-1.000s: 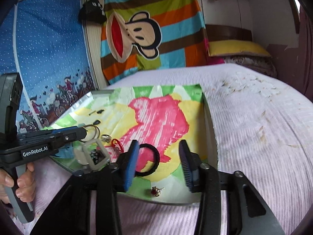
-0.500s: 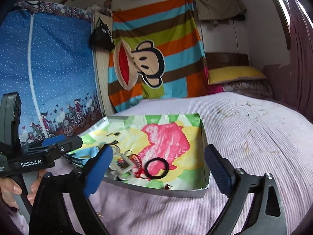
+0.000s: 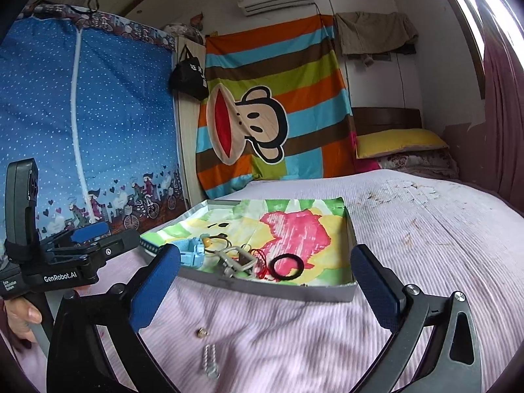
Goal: Organize jewelry
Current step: 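Withdraw both open tools toward the silver link piece and gold earring, then grasp the silver link piece with the right tool while the left tool grasps the gold earring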
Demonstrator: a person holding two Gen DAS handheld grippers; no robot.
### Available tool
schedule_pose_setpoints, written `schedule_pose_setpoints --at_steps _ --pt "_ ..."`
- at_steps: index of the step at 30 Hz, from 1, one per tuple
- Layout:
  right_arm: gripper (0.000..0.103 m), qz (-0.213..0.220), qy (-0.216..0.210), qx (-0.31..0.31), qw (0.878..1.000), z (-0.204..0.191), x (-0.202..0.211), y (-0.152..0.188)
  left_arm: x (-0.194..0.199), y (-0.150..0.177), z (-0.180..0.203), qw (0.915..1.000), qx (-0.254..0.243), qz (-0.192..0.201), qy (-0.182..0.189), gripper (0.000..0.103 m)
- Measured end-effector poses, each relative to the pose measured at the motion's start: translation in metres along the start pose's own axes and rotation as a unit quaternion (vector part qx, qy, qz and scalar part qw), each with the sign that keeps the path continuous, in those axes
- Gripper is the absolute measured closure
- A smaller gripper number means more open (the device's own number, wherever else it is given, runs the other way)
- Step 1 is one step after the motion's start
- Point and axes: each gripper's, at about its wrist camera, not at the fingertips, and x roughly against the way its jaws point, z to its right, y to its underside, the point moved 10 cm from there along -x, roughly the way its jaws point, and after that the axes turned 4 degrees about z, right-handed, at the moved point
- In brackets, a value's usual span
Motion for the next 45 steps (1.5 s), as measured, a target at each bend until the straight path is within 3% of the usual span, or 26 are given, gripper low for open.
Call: schedule_pose_setpoints --at_steps 18,32,39,41,45 --pt "0.001 -0.024 -0.005 0.032 0.999 -0.006 0.039 0.035 0.022 0.041 -0.001 0.9992 -0.026 -0.028 0.009 0.000" --pt "0.002 -0.081 -0.015 0.076 0.994 -0.019 0.023 0.066 0.005 0.072 -0.006 0.9946 -0.007 -0.099 0.030 0.000" --pt "0.031 -0.119 -0.044 0.063 0.990 -0.020 0.008 0.082 -0.003 0.081 0.003 0.9902 -0.021 -0.127 0.055 0.000" --pt "0.045 -0.132 -0.060 0.060 0.988 -0.023 0.005 0.087 -0.003 0.083 0.008 0.9891 -0.030 -0.129 0.064 0.003" --pt "0.060 -0.162 -0.093 0.060 0.981 -0.031 -0.004 0.099 -0.006 0.089 0.018 0.9857 -0.048 -0.141 0.078 0.016"
